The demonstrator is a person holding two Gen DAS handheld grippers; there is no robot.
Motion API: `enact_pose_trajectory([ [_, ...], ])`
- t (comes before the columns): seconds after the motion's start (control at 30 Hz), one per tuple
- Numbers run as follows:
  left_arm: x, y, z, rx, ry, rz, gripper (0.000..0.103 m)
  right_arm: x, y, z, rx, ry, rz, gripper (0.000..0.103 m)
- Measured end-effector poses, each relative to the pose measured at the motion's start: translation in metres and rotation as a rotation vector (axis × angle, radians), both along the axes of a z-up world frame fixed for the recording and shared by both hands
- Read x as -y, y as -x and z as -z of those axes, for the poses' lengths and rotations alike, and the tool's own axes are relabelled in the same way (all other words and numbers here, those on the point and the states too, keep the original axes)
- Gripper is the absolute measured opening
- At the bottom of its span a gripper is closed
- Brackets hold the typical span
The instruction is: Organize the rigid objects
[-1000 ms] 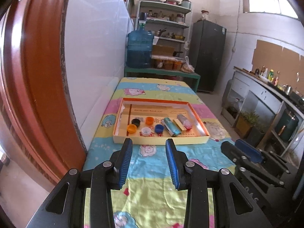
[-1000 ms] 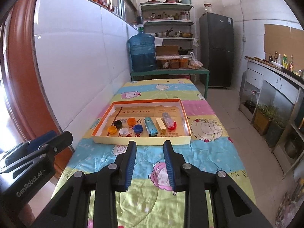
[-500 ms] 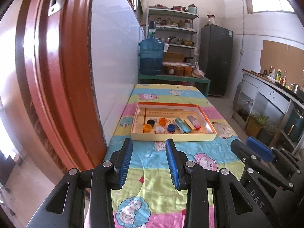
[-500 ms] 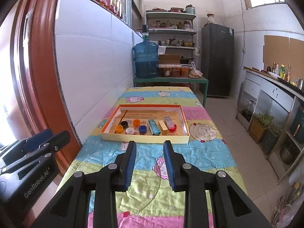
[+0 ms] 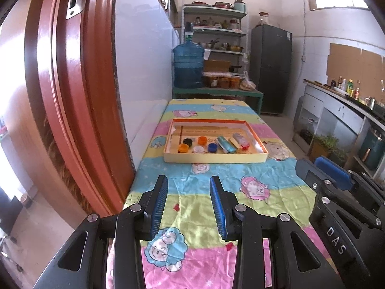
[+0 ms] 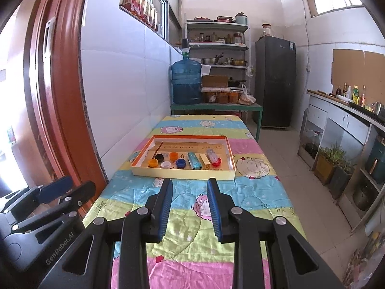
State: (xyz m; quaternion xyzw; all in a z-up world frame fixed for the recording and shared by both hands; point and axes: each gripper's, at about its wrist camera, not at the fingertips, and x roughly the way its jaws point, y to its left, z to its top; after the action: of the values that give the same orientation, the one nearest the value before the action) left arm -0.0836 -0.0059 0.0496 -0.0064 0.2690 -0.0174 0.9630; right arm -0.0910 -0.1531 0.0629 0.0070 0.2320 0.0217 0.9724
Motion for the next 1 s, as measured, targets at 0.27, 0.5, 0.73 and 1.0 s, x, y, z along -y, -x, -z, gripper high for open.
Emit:
enact_pose_trajectory([
  [0.27,0.003,0.008,0.001,0.005,-0.007,0.005,0.038,0.001,0.006,0.005,-0.007,0.004,-0.023,0.029],
  [0.5,0.0,0.008,0.005,0.002,0.003,0.005,0.038,-0.001,0.003,0.009,-0.018,-0.006,-0.039,0.029],
  [0.73,-0.002,0.005,0.006,0.0,0.01,0.001,0.039,-0.004,0.002,0.008,-0.007,0.007,-0.04,0.029],
  [1.0,-0.002,0.004,0.008,-0.002,0.006,-0.004,0.043,-0.005,0.0,0.011,-0.014,0.001,-0.04,0.029],
])
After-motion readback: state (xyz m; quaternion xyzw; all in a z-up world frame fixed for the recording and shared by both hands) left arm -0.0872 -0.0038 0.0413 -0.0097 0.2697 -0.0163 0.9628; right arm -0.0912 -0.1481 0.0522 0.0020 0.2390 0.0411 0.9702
